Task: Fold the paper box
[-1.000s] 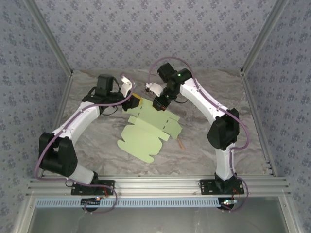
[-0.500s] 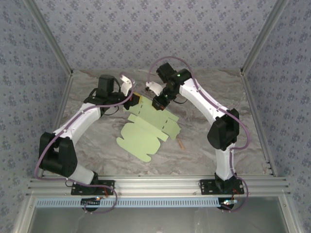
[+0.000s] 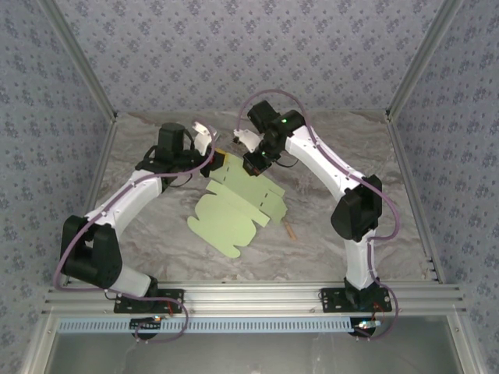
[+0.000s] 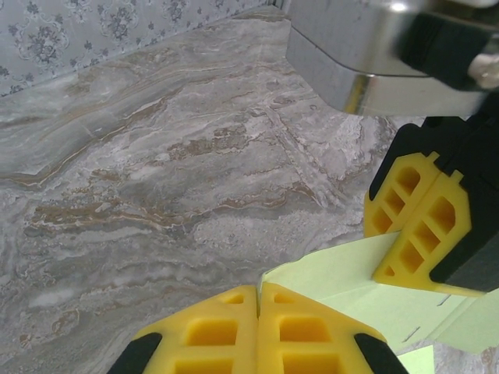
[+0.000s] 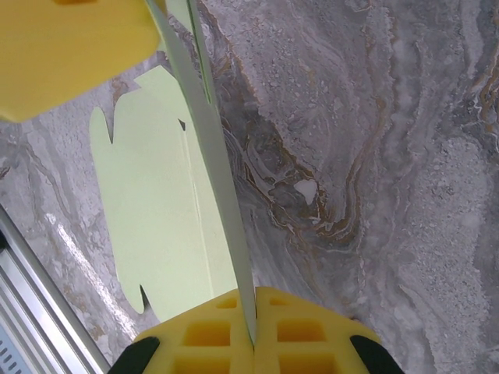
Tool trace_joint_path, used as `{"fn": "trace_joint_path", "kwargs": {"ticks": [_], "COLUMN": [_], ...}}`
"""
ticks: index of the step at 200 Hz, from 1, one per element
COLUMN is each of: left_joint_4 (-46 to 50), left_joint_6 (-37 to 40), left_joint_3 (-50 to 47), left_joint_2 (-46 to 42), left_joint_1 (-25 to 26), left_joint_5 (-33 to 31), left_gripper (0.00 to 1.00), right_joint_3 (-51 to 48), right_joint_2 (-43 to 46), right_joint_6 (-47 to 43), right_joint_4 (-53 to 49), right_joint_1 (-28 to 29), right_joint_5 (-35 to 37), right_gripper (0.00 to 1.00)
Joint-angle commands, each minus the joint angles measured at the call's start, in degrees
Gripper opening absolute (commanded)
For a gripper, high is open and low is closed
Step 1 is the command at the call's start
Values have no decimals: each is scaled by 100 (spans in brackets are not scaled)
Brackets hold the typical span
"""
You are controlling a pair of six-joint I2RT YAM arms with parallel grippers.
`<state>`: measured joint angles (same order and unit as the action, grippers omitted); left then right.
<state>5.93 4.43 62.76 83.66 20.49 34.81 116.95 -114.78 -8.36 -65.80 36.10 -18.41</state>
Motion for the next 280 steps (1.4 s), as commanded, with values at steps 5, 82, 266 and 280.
{"fn": "trace_joint_path", "kwargs": {"ticks": [5,82,266,280], "left_joint_4": [170,950,1126,1148], "left_joint_6": [104,795,937,977], "left_joint_3": [-50,260,323,281], "left_joint_2": [-237,-253,-90,-139], "left_joint_1": [259,-45,-165,-236], "left_joint_5": [558,1315,1337,1381], "left_gripper": [5,31,39,39], "right_joint_3": [187,-343,-427,-444], "right_joint_2": [-9,422,525,536], "right_joint_6": [-282,-1752,-2137,-2141], "right_joint_4": [459,269,175,168], "right_joint_1": [65,-107,-59,-66], "right_joint_5": [-271,-679,-925,-905], "right_gripper": [0,0,0,0]}}
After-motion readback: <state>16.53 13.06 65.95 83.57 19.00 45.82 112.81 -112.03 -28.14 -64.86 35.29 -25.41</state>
